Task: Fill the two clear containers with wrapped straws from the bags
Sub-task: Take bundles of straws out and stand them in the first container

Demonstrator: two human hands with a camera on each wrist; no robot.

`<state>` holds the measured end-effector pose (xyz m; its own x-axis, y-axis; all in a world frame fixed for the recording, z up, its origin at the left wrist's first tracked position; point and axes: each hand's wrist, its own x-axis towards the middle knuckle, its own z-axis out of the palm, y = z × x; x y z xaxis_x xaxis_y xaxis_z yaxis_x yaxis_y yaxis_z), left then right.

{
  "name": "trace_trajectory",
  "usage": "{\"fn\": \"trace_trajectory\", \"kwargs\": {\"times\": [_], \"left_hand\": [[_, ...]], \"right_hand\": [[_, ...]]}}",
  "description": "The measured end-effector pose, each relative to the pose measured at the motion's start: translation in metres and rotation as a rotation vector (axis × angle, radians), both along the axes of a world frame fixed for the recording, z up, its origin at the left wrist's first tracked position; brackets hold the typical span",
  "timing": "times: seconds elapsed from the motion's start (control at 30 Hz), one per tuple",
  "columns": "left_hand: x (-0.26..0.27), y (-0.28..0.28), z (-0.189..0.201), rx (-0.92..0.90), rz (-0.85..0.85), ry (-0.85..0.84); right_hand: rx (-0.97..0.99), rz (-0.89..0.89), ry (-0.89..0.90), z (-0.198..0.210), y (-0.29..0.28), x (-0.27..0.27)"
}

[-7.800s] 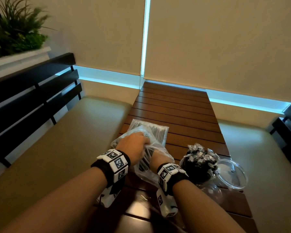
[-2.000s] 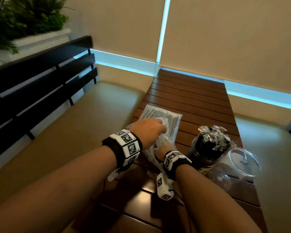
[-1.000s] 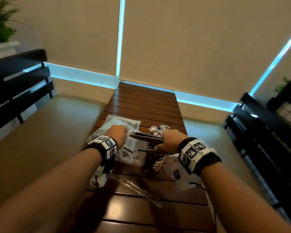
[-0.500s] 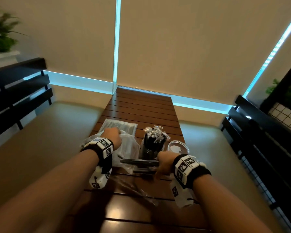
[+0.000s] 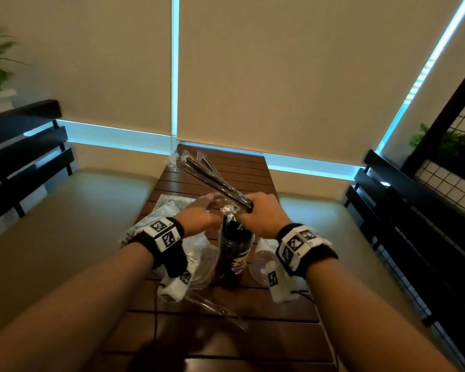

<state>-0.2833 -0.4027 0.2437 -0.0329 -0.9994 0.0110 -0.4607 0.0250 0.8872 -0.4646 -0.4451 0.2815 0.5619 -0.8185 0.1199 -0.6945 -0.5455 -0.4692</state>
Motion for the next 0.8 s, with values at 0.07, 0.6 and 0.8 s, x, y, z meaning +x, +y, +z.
{"fn": "trace_trajectory", "kwargs": {"times": [0.07, 0.6, 0.8], "left_hand": [[-0.013, 0.006, 0.022, -0.009, -0.053, 0.362], [-0.005, -0.004, 0.004, -0.241, 0.382, -0.458], [-0.026, -0.013, 0.002, -0.315, 0.295, -0.322]], "right_hand": [[-0.013, 0.014, -0.058, -0.026, 0.003, 0.015], [-0.140, -0.048, -0.733, 0.047, 0.005, 0.026], [-0.158, -0.129, -0.598, 0.026, 0.002, 0.046]]}}
